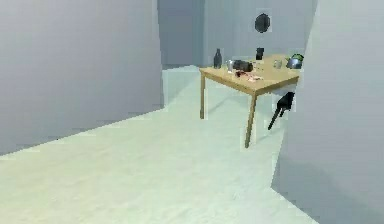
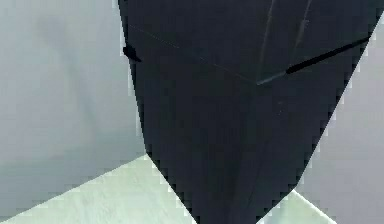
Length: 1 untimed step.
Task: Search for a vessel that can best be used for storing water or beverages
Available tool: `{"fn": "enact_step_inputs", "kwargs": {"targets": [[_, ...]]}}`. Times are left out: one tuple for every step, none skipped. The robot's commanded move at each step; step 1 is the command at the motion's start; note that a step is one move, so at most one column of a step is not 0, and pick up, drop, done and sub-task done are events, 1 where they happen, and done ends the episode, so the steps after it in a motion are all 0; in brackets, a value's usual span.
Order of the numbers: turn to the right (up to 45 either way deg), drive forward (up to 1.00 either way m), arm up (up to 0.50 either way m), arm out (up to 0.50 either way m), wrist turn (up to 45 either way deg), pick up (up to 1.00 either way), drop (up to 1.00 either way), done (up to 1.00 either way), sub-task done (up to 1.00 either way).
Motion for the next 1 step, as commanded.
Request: {"fn": "enact_step_inputs", "kwargs": {"targets": [[0.0, 1.00, 0.00, 0.00, 0.0, 0.00, 0.00, 0.00, 0.00]]}}
